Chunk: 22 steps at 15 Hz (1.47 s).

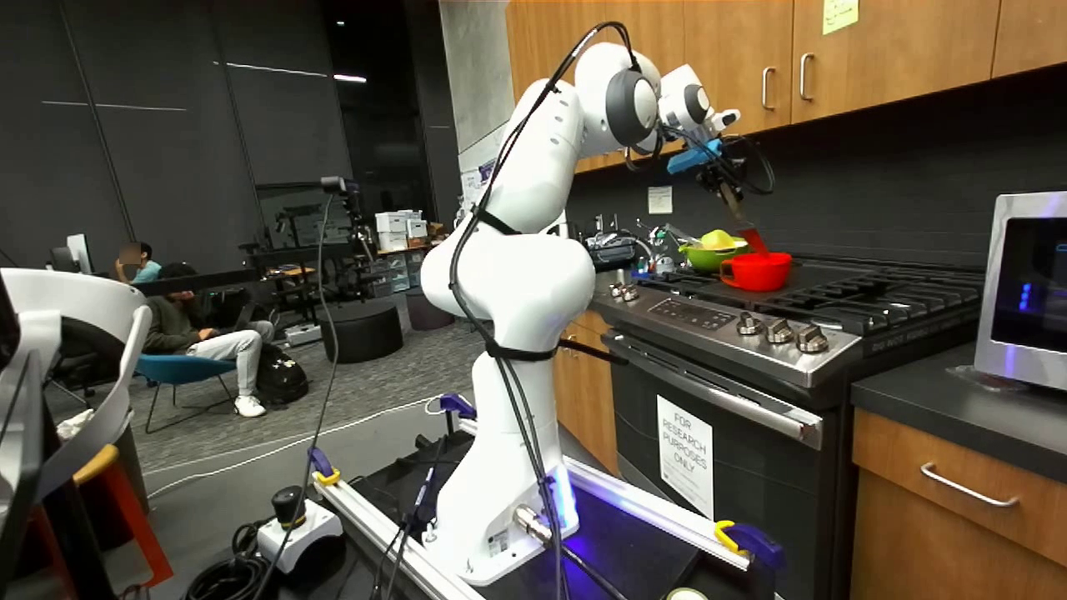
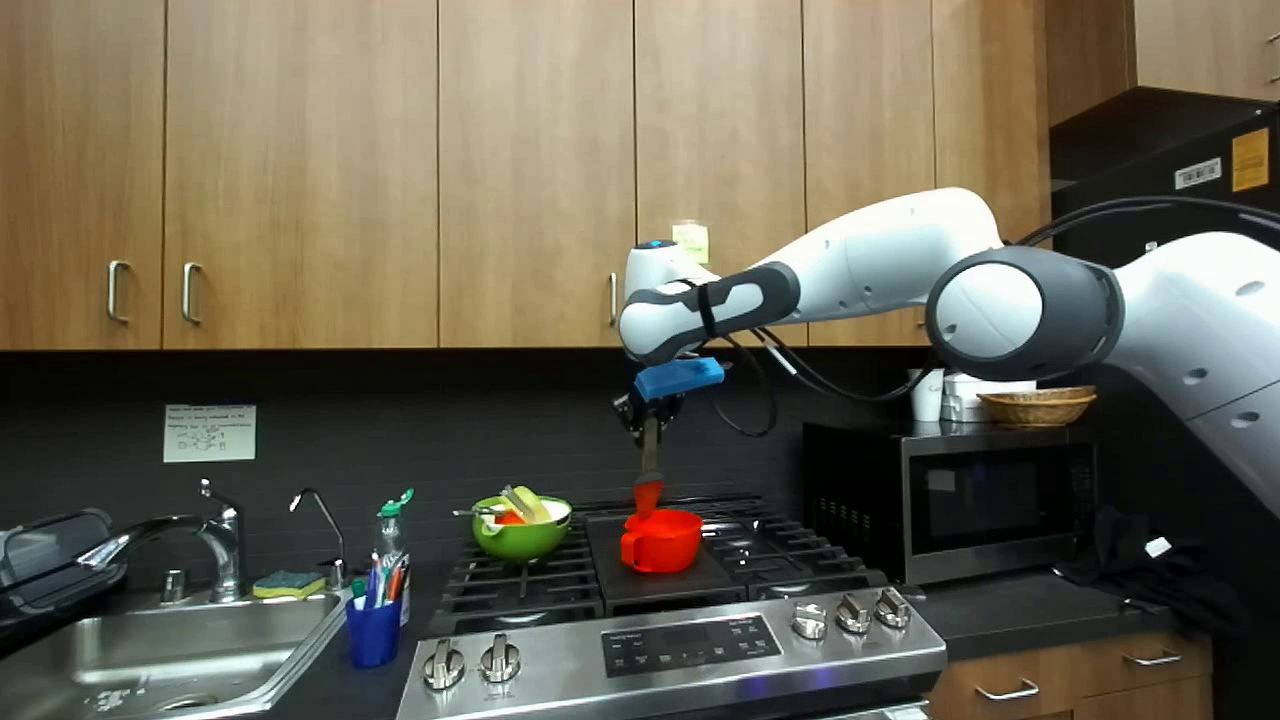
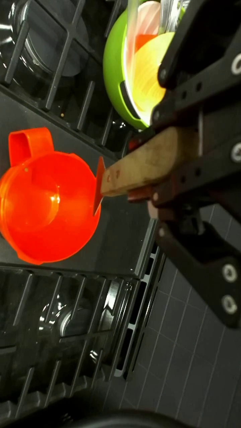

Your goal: Take the kitchen utensil out of the orange bowl

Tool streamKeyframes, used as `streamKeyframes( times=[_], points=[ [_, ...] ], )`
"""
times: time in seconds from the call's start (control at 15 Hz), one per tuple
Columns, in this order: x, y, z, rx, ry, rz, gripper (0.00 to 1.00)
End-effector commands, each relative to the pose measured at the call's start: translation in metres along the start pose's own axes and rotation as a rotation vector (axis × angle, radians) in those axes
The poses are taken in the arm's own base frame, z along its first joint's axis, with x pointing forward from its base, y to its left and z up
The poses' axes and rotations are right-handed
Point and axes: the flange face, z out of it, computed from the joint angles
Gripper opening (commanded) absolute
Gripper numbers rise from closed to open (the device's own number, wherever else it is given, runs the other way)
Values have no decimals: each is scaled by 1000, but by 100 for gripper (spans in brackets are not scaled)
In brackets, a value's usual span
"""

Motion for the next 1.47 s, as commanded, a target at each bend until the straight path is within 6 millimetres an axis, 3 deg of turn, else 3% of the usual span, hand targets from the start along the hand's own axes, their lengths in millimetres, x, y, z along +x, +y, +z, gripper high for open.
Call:
streamKeyframes(
  times=[0.0,1.13,1.4],
  points=[
    [0,7,-7,45,6,34,8],
    [10,41,-71,88,69,116,8],
    [11,50,-75,82,81,136,8]
  ],
)
